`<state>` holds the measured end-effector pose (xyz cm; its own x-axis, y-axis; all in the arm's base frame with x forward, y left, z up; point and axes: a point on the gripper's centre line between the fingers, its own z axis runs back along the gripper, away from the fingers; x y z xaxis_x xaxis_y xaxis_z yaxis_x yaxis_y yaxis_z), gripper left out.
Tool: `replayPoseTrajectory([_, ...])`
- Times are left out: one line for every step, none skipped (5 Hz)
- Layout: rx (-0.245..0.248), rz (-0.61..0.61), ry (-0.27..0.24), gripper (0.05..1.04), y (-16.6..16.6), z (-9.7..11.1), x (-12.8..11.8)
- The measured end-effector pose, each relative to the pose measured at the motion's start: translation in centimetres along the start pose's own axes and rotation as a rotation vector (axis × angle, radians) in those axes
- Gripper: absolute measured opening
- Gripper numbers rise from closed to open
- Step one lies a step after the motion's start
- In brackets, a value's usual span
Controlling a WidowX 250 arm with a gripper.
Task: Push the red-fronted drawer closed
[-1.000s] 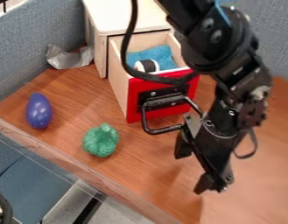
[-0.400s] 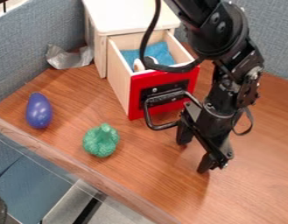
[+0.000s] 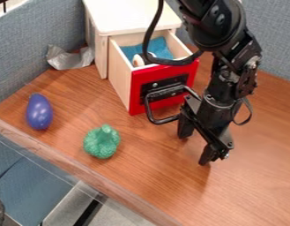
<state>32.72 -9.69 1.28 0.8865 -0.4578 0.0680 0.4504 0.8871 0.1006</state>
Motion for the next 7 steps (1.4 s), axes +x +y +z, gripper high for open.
replayPoseTrajectory([-0.008, 0.012, 0.003, 0.999, 0.5, 0.0, -0.1])
replayPoseTrajectory([-0.017, 0.024, 0.014, 0.998, 1.3, -0.1, -0.5])
replayPoseTrajectory([-0.025, 0.058, 0.037, 0.998, 3.0, -0.2, -1.3])
replayPoseTrajectory([-0.034, 0.071, 0.063, 0.998, 4.1, 0.0, -2.0])
replayPoseTrajectory([-0.036, 0.087, 0.052, 0.998, 4.9, 0.3, -2.1])
replayPoseTrajectory([-0.033, 0.107, 0.044, 0.998, 5.6, 0.6, -2.3])
replayPoseTrajectory([-0.026, 0.110, 0.043, 0.998, 5.8, 0.7, -2.3])
